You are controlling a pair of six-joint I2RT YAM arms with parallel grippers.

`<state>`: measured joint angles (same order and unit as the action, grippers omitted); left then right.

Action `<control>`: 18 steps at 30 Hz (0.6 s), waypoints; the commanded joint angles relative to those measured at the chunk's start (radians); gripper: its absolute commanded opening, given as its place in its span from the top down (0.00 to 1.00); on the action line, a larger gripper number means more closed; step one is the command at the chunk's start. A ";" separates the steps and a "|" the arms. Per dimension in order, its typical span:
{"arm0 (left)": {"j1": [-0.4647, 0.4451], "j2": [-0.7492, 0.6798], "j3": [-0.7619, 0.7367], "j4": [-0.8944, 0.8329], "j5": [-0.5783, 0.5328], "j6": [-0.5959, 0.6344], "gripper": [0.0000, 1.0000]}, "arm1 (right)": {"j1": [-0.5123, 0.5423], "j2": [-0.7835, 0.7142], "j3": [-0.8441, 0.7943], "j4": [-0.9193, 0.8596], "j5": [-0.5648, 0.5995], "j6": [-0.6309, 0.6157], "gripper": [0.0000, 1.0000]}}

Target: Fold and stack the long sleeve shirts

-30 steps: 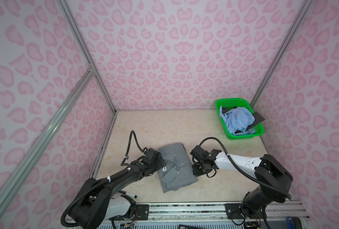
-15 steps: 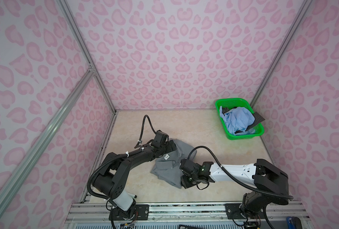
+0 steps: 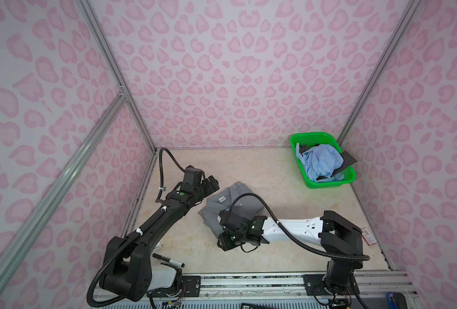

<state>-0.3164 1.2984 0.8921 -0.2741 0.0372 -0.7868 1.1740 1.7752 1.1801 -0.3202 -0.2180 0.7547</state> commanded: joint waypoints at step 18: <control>-0.182 -0.370 -0.409 -0.128 -0.111 -0.198 0.12 | -0.582 0.046 0.075 -0.181 -0.157 -0.459 0.62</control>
<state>-0.4934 0.9379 0.5022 -0.4179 -0.0532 -0.9550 0.5911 1.7699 1.2312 -0.5438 -0.3050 0.3531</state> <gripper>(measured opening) 0.882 0.387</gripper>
